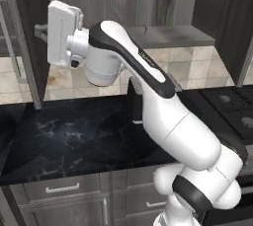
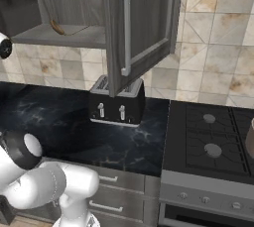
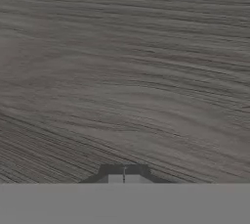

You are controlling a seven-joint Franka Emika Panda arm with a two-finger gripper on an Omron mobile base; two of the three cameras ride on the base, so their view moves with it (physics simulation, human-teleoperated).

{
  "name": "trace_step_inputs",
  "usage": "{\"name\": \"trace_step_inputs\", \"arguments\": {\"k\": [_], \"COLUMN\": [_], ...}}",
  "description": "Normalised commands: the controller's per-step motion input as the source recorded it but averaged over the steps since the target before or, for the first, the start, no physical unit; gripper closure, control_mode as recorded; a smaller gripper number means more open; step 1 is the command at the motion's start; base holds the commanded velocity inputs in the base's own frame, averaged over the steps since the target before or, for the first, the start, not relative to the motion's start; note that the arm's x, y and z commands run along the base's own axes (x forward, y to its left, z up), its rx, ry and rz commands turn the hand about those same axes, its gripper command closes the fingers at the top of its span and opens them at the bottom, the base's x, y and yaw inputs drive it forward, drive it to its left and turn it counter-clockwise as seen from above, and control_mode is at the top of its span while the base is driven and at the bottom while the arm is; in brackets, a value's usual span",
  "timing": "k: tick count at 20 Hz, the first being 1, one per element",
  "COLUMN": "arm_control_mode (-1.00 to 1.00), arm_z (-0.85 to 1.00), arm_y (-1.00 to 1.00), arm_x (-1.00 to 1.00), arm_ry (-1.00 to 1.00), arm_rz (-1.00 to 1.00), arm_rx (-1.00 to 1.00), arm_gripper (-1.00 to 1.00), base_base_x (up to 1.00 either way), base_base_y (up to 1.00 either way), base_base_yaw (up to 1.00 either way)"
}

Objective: Open the cabinet and move the ladle to the pot. Then close the cabinet.

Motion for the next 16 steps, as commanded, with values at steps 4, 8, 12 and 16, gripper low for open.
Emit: {"name": "trace_step_inputs", "arguments": {"k": [4, 8, 12, 16], "arm_control_mode": [-1.0, -1.0, -1.0, -1.0], "arm_z": [-0.27, 0.0, 0.08, -0.03], "arm_y": [0.74, 0.03, -0.26, -0.55], "arm_x": [0.95, 0.04, -0.22, -0.01], "arm_ry": [0.32, -0.03, 0.1, 0.32], "arm_rz": [-0.03, 0.0, -0.02, -0.04], "arm_rx": [-0.02, 0.0, -0.02, -0.08], "arm_gripper": [1.0, 1.0, 1.0, 1.0], "base_base_x": [0.0, 0.0, 0.0, 0.0], "base_base_y": [0.0, 0.0, 0.0, 0.0], "base_base_yaw": [0.0, 0.0, 0.0, 0.0]}}
